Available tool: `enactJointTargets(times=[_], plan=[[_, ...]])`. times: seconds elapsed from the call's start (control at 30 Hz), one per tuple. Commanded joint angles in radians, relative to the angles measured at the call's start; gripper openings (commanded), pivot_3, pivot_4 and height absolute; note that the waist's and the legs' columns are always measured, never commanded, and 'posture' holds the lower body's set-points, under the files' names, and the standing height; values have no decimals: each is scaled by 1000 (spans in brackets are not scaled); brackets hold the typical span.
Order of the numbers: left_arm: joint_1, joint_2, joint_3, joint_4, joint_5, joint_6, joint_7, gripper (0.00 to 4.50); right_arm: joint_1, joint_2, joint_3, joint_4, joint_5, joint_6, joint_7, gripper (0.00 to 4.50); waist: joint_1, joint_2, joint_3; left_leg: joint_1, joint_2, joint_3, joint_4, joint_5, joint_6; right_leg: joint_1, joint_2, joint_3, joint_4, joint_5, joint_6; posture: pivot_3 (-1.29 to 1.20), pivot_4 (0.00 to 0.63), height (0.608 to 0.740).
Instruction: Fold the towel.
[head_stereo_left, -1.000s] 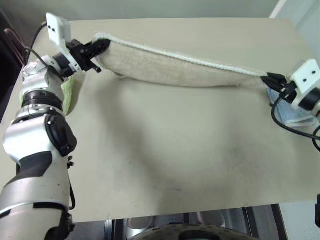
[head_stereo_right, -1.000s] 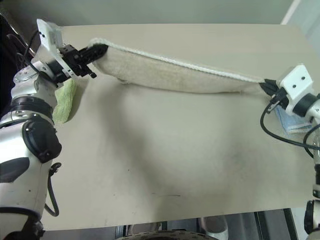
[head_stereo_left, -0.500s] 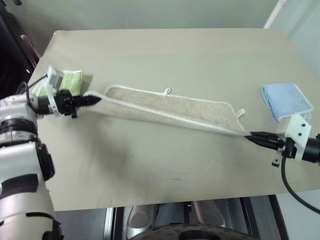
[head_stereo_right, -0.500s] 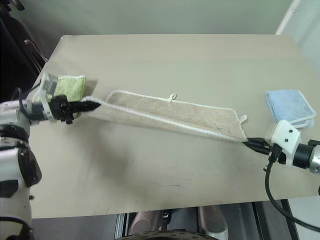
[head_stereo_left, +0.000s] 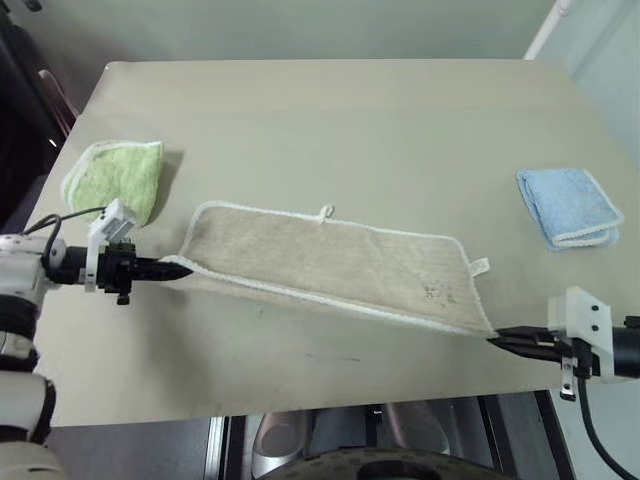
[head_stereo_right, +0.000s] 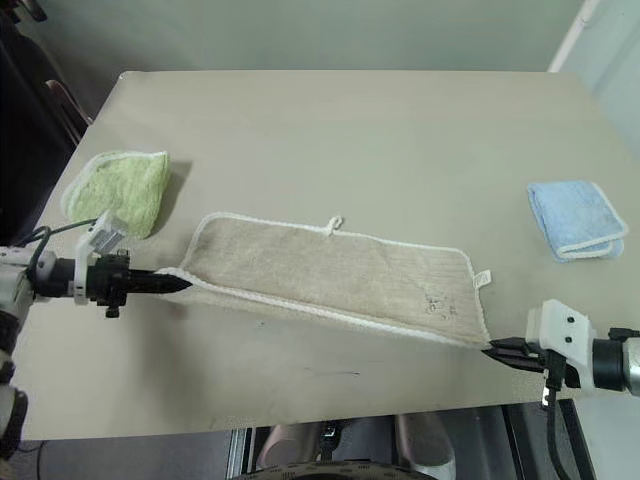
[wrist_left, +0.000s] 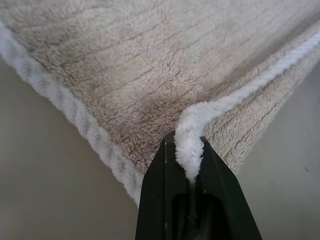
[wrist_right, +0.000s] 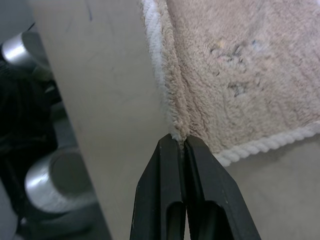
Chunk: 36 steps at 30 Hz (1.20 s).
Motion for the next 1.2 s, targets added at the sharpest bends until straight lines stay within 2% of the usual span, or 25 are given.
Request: enactJointTargets(times=[0.03,0.17,0.27,0.43,0.57,0.67,0.9,1.2], plan=[[-12,159,-12,46,6,11,-33,0,5,-34,-101,72,-30,22,17,17,1,-3,-2,0,0,-1,0,-1,-1,0,1,0,0,-1,-1,0,150,740],[-88,143,-47,104,37,-17,-33,0,-63,-55,-40,115,-41,3,9,17,3,-3,-2,0,0,-2,0,-1,-1,-1,1,0,0,-2,-2,0,150,740],[-182,68,5,194,64,-19,-33,0,-181,-59,39,186,-60,-13,-37,17,3,-4,-2,0,1,-2,0,-1,-1,-1,1,0,0,-1,-3,0,150,740],[-256,10,30,273,112,-51,-26,0,-352,-45,139,324,-95,-65,-94,17,2,-4,-2,-1,1,-2,-1,-1,-1,-2,1,0,1,-1,-3,0,150,740],[-315,-71,118,384,139,-111,133,0,-465,-30,212,411,-108,-84,-129,17,3,-4,-2,-2,2,-2,-2,-1,-1,-3,1,-1,1,-1,-2,0,150,740],[-331,-117,164,420,172,-159,187,0,-526,-14,265,470,-131,-110,-145,17,3,-4,-2,-1,2,-2,-2,-1,0,-2,1,-1,0,-1,-1,0,150,740],[-370,-167,222,458,256,-200,214,0,-640,40,352,571,-180,-169,-195,17,3,-4,-2,-2,2,-1,-1,0,2,-2,1,-1,-1,1,2,0,150,740],[-381,-219,283,494,337,-246,252,0,-672,83,377,611,-197,-181,-235,17,3,-3,-2,-1,1,-1,-1,2,3,-1,0,-1,-1,2,2,0,150,740]])
